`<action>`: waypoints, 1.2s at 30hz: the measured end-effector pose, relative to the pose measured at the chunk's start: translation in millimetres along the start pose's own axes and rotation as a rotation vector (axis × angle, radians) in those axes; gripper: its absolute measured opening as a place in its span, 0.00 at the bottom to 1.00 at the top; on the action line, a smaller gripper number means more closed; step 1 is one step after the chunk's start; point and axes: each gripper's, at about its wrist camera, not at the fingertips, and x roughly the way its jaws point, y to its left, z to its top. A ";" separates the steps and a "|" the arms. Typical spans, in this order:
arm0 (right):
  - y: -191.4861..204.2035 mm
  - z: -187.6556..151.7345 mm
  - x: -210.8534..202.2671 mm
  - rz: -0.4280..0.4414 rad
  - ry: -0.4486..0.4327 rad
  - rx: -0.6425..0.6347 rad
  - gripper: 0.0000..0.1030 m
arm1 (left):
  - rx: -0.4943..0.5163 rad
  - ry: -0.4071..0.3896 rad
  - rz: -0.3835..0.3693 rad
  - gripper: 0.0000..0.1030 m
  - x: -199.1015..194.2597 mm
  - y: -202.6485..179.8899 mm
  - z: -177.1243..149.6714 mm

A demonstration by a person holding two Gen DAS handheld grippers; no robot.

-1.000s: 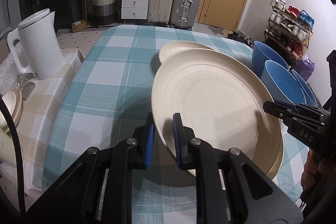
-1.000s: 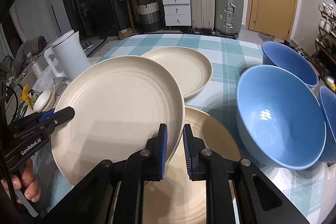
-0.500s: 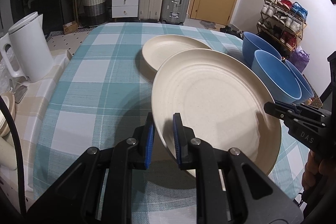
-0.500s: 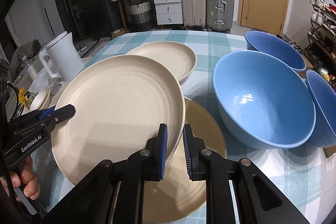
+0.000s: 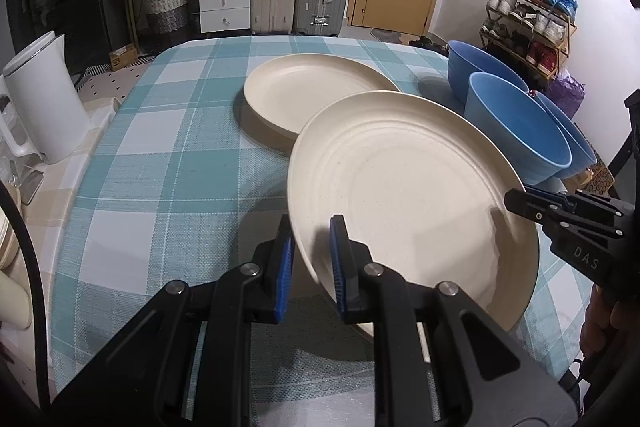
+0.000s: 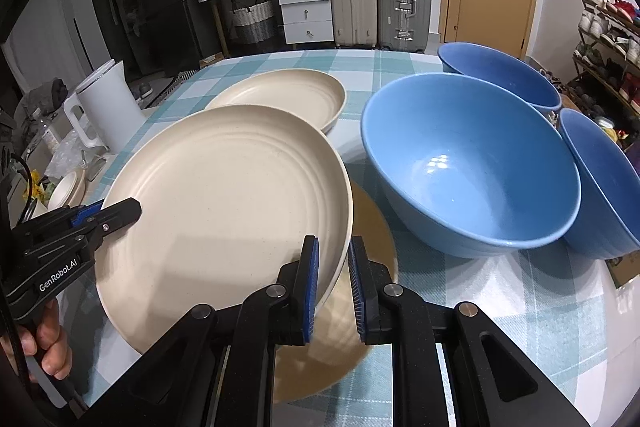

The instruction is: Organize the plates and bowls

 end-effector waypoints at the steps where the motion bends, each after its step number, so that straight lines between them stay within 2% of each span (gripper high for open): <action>1: -0.9 -1.3 0.4 -0.002 0.002 0.000 0.15 | 0.003 0.002 0.000 0.13 1.1 -1.2 -0.6; 14: -10.2 -16.1 2.4 -0.035 0.014 0.007 0.15 | 0.052 0.033 0.015 0.15 14.6 -17.3 -7.2; 36: -10.8 -24.6 6.8 -0.088 0.015 -0.008 0.16 | 0.155 0.072 0.097 0.20 27.0 -42.3 -19.6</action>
